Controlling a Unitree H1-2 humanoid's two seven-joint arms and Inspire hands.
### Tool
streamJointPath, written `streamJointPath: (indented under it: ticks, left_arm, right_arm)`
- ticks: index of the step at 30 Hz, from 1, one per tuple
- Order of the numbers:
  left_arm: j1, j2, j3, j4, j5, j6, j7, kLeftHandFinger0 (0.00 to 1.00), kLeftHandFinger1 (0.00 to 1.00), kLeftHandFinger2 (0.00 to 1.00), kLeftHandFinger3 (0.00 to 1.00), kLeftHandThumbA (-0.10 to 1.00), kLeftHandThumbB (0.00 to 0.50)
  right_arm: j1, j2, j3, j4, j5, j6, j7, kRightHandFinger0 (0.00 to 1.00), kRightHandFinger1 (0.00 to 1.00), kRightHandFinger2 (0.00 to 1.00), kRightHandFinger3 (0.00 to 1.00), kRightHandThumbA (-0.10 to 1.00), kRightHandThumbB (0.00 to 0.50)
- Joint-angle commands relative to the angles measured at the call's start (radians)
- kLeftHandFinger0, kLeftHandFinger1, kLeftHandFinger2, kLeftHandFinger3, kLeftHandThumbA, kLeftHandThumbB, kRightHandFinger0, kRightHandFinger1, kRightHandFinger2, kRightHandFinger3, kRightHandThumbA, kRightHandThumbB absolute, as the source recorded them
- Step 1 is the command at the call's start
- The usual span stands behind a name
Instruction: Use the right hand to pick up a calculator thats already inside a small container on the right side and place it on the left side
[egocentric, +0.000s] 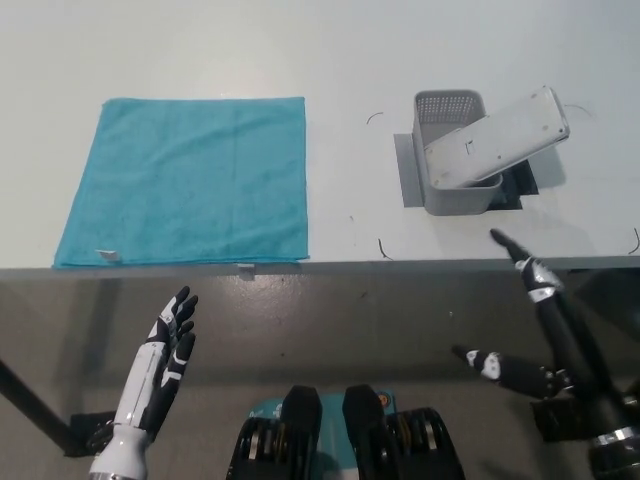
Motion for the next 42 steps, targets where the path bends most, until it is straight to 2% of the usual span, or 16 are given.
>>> streamJointPath:
  ticks: [1,3,8,11,13,17,25,31,38,42]
  left_arm:
    - [-0.008,0.018,0.006,-0.022,0.023,-0.105,0.036,1.00,1.00,1.00,1.00,0.97,0.000]
    - [-0.010,0.018,0.004,-0.020,0.017,-0.105,0.036,1.00,1.00,1.00,1.00,0.98,0.000]
    - [-0.010,0.016,0.003,-0.017,0.022,-0.105,0.041,1.00,1.00,1.00,1.00,1.00,0.000]
    - [-0.004,0.015,0.004,-0.020,0.020,-0.105,0.036,1.00,1.00,1.00,1.00,1.00,0.000]
    - [0.000,0.016,-0.001,-0.018,0.021,-0.105,0.042,1.00,1.00,1.00,1.00,1.00,0.000]
    - [-0.002,0.015,0.001,-0.013,0.018,-0.105,0.043,1.00,1.00,1.00,1.00,1.00,0.000]
    - [0.001,0.016,-0.002,-0.013,0.028,-0.105,0.047,1.00,1.00,1.00,1.00,1.00,0.000]
    - [0.002,0.015,-0.004,-0.015,0.019,-0.105,0.045,1.00,1.00,1.00,1.00,1.00,0.000]
    - [0.008,0.014,-0.009,-0.016,0.040,-0.105,0.056,1.00,1.00,1.00,1.00,1.00,0.000]
    - [0.011,0.013,-0.007,-0.021,0.055,-0.105,0.056,1.00,1.00,1.00,1.00,1.00,0.000]
  right_arm:
    - [-0.094,-0.087,-0.043,-0.282,-0.390,0.183,0.155,1.00,1.00,1.00,1.00,1.00,0.312]
    - [-0.141,-0.103,-0.041,-0.270,-0.434,0.214,0.185,1.00,1.00,1.00,1.00,1.00,0.322]
    - [-0.250,-0.142,-0.025,-0.227,-0.532,0.275,0.264,1.00,1.00,1.00,1.00,1.00,0.312]
    - [-0.330,-0.163,-0.001,-0.166,-0.608,0.314,0.325,1.00,1.00,1.00,1.00,1.00,0.284]
    - [-0.371,-0.176,0.012,-0.123,-0.648,0.336,0.354,1.00,1.00,1.00,1.00,1.00,0.289]
    - [-0.430,-0.190,0.029,-0.036,-0.656,0.360,0.348,1.00,1.00,1.00,1.00,1.00,0.288]
    - [-0.558,-0.221,0.096,0.179,-0.710,0.377,0.330,1.00,1.00,1.00,1.00,1.00,0.347]
    - [-0.624,-0.232,0.136,0.289,-0.705,0.380,0.314,1.00,1.00,1.00,1.00,1.00,0.347]
    - [-0.682,-0.231,0.171,0.399,-0.693,0.367,0.277,1.00,1.00,1.00,1.00,1.00,0.386]
    - [-0.715,-0.221,0.187,0.441,-0.698,0.380,0.286,1.00,1.00,1.00,1.00,1.00,0.387]
